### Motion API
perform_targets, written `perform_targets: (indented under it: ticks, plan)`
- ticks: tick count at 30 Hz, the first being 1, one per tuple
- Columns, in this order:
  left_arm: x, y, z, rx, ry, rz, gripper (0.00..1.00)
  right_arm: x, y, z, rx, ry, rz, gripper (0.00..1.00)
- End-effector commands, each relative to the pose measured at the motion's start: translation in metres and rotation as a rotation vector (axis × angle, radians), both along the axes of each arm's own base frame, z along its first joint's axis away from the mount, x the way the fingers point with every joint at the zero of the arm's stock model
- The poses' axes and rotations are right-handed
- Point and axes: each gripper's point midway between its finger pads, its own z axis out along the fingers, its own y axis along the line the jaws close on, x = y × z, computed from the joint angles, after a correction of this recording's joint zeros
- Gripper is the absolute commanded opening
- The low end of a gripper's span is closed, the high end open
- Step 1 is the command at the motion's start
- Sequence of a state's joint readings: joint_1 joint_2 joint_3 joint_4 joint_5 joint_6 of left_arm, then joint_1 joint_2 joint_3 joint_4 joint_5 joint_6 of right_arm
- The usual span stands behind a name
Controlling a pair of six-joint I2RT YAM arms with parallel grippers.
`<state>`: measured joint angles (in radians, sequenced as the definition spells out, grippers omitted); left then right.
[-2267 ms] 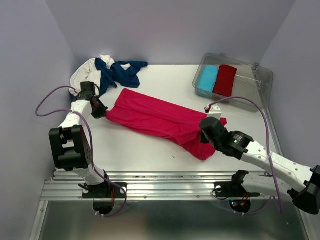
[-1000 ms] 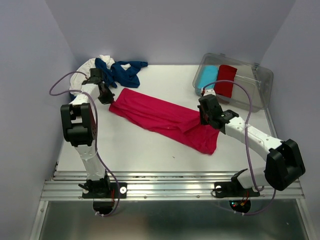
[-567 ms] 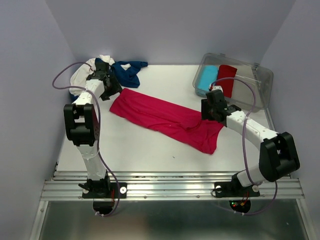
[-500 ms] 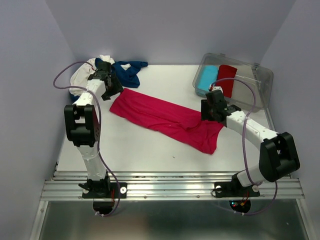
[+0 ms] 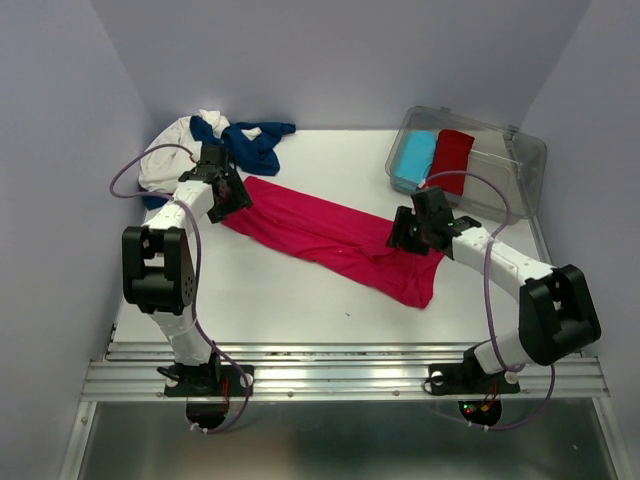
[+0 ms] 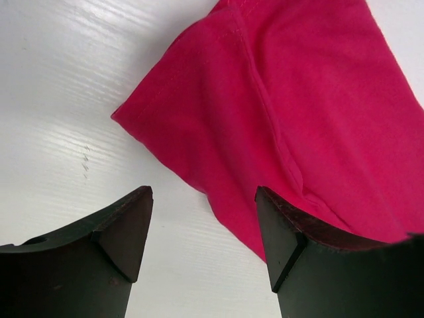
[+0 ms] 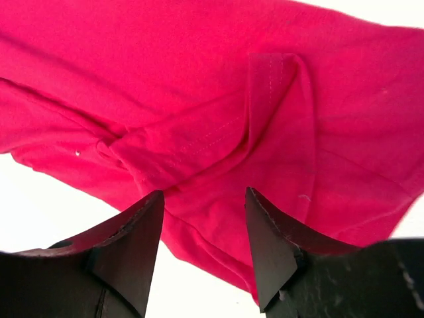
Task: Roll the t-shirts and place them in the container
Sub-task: Fold the T-shirt at the center of the board.
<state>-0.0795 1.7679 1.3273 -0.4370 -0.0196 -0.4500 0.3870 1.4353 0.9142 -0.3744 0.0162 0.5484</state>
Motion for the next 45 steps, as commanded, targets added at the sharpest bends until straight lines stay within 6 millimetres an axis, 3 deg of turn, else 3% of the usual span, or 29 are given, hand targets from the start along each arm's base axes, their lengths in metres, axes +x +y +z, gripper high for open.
perform_targets:
  ticks: [1, 8, 14, 23, 26, 28, 31, 35, 37, 38, 45]
  plan:
    - [0.005, -0.007, 0.01, -0.019, -0.051, -0.014, 0.74, 0.017, 0.017, -0.002, 0.091, -0.006, -0.045, 0.56]
    - [0.003, -0.006, 0.012, -0.01, -0.047, -0.019, 0.73, 0.03, 0.013, -0.028, 0.052, 0.034, -0.112, 0.49]
    - [0.002, -0.005, 0.01, -0.005, -0.044, -0.02, 0.73, 0.032, 0.009, -0.037, 0.03, 0.041, -0.139, 0.47]
    - [0.002, -0.005, 0.011, -0.005, -0.047, -0.024, 0.73, 0.048, 0.007, -0.041, 0.013, 0.014, -0.171, 0.27]
    - [0.002, -0.006, 0.011, -0.005, -0.047, -0.027, 0.73, 0.054, 0.009, -0.041, 0.014, 0.009, -0.178, 0.15]
    - [0.002, -0.005, 0.011, -0.002, -0.045, -0.028, 0.73, 0.056, 0.01, -0.036, 0.022, -0.001, -0.182, 0.07]
    - [0.001, -0.005, 0.011, 0.0, -0.045, -0.031, 0.73, 0.062, 0.012, -0.027, 0.035, -0.024, -0.18, 0.02]
    - [0.001, -0.005, 0.008, -0.002, -0.04, -0.033, 0.72, 0.069, 0.016, -0.018, 0.045, -0.043, -0.173, 0.05]
    - [0.001, -0.006, 0.008, -0.003, -0.04, -0.034, 0.73, 0.07, 0.017, -0.02, 0.042, -0.037, -0.171, 0.26]
    - [0.001, -0.006, 0.008, -0.003, -0.042, -0.034, 0.73, 0.072, 0.018, -0.019, 0.045, -0.039, -0.171, 0.28]
    - [0.002, -0.006, 0.009, -0.002, -0.04, -0.036, 0.73, 0.075, 0.019, -0.025, 0.039, -0.025, -0.172, 0.24]
